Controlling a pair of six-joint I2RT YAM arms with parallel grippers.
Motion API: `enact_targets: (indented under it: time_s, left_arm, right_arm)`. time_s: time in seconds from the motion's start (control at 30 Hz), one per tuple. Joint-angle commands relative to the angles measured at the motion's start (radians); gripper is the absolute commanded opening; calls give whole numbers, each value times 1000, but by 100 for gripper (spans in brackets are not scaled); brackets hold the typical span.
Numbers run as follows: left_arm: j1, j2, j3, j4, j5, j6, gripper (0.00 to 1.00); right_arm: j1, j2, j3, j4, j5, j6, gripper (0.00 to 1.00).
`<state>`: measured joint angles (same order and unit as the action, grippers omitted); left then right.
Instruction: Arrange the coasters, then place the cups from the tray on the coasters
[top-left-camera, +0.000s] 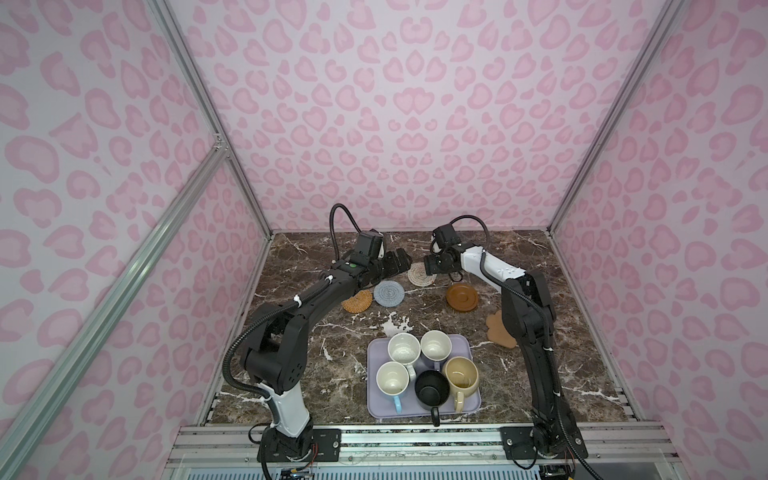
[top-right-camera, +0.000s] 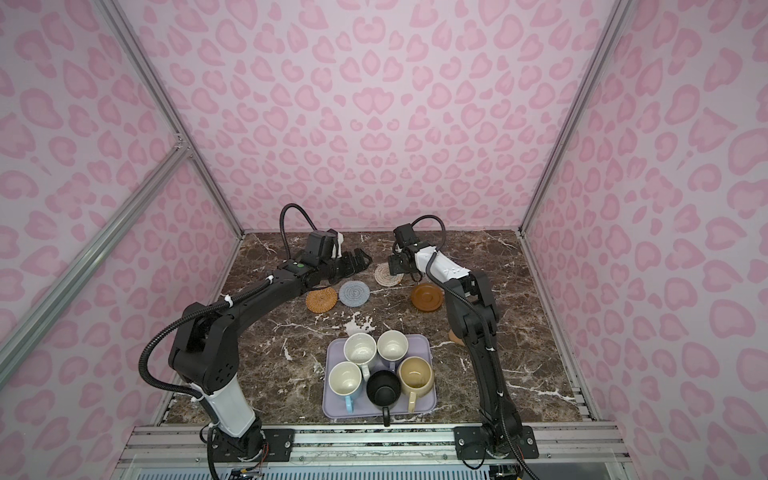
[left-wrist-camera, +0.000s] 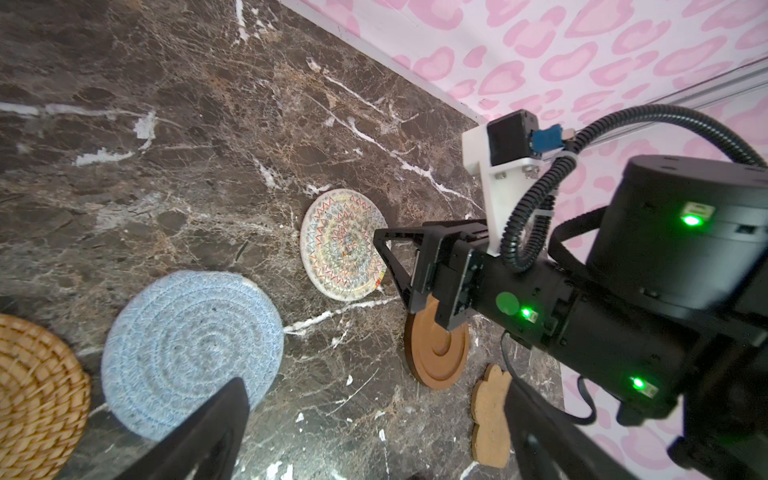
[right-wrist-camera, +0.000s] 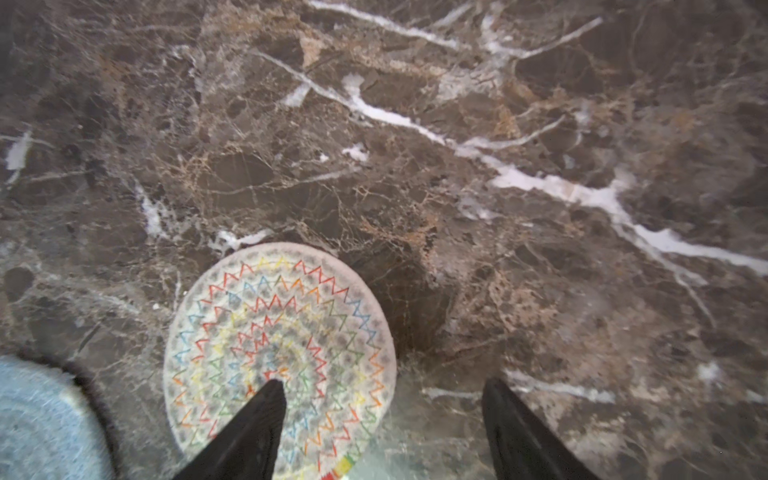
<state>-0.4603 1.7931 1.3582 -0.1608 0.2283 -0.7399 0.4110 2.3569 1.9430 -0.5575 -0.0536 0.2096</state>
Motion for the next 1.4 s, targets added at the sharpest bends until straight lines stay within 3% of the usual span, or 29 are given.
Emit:
enact_targets:
  time_s: [0.0, 0.2, 0.53, 0.77, 1.1, 1.37]
  left_arm:
    - [-1, 11, 19, 0, -19, 10, 98]
    - [-11, 14, 39, -49, -96, 30, 98]
    - [-8, 20, 24, -31, -89, -8, 98]
    - [-8, 14, 7, -24, -92, -18, 98]
    - [-9, -21, -4, -51, -136, -4, 98]
    - [-10, -24, -7, -46, -120, -10, 98]
  right_arm:
    - [0, 47, 57, -67, -5, -24, 73]
    - [14, 124, 164, -149, 16, -31, 67]
    - [36, 150, 206, -246, 78, -72, 56]
    - [44, 83, 99, -258, 95, -75, 52]
    - [45, -57, -125, -146, 43, -93, 51]
    - [79, -45, -124, -153, 31, -92, 51]
